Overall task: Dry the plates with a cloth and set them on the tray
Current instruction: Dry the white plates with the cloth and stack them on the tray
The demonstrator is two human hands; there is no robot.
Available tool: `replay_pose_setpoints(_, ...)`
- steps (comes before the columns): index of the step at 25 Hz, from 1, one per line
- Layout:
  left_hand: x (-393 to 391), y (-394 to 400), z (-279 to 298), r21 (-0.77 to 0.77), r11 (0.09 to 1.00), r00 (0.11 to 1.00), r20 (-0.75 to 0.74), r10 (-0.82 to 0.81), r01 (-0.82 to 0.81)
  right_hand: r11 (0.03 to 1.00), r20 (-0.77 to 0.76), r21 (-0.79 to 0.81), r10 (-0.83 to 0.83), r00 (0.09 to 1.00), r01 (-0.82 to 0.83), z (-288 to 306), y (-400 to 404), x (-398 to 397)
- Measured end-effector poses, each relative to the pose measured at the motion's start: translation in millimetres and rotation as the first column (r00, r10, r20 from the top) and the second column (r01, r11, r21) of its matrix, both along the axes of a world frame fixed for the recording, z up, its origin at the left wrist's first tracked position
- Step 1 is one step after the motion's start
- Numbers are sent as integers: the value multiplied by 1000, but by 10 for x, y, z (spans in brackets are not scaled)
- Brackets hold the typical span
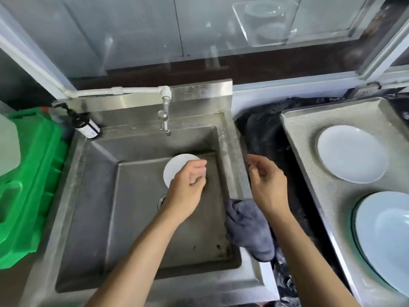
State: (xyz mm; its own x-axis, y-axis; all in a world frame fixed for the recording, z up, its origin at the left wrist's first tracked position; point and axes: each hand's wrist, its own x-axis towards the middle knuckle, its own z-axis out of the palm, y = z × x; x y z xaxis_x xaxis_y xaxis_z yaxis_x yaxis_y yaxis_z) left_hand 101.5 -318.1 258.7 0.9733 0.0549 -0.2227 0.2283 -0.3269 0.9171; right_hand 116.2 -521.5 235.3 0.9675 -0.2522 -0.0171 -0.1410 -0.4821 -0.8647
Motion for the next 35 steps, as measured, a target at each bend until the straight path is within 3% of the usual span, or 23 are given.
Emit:
replay_pose_setpoints(6,-80,1027,-217,12,1000,998,-53,-25,26,996,-57,19,-80,995,81,-218,1063,-215)
replay_pose_setpoints(13,-15,1677,-920,44,998,991,-129,-31,37,1000,-151,3,-28,988,29,-866,1638,-179)
replay_pose_setpoints(26,677,1887,-2851,77,992,969,-218,118,-104,996,-303,-60,-74,950,59,-2718,1754,790)
replay_pose_setpoints(35,1092,1710,-3263,70,985,902,-398,170,-155,989,-365,-35,-148,919,145,-3304,1720,1270)
